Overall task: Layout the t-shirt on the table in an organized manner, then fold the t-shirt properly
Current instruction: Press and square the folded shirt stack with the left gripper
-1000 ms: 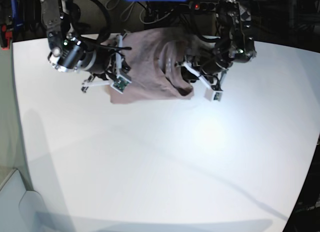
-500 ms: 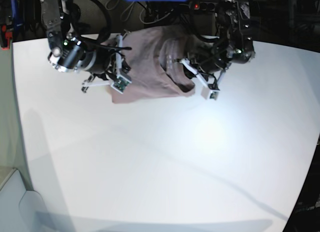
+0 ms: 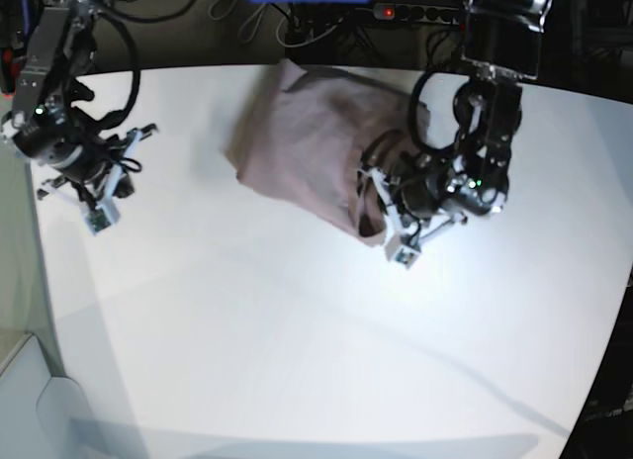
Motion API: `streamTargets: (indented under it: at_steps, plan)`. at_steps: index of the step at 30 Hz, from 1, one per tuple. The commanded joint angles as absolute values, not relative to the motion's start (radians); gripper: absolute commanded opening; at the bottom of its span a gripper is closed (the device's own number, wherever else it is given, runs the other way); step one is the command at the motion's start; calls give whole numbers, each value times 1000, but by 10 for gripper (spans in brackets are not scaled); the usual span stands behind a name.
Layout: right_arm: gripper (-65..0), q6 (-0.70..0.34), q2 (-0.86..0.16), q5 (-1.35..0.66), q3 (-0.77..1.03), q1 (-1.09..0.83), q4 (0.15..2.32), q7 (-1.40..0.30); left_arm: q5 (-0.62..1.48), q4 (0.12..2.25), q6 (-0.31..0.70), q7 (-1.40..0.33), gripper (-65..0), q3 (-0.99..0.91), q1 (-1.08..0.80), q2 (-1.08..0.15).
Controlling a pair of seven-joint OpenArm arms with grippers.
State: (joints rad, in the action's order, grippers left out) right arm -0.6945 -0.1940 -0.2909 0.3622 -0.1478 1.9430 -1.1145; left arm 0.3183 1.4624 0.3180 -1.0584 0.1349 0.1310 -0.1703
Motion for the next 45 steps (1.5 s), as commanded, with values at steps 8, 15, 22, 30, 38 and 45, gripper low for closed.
streamTargets:
  at_steps: [8, 15, 22, 30, 38, 45]
  plan:
    - [-650, -698, -214, -289, 631, -166, 1925, -1106, 329, 1202, 315, -995, -647, 524, 481, -139]
    - [-650, -698, -226, -289, 765, -216, 1925, -1102, 96, 1102, 321, -843, -647, 868, 608, -7]
    - [-650, -698, -225, -289, 819, -269, 1925, -1106, -157, 951, 325, -765, -647, 889, 604, 157]
    - [-650, -698, -219, -289, 819, -288, 1925, -1106, -179, 921, 325, -766, -647, 885, 607, 157]
    - [-650, -698, -217, -291, 811, -285, 1925, -1106, -180, 931, 317, -757, -645, 889, 605, 157]
    - [-650, -698, -211, -291, 811, -288, 1926, -1106, -180, 931, 321, -760, -534, 889, 611, 157]
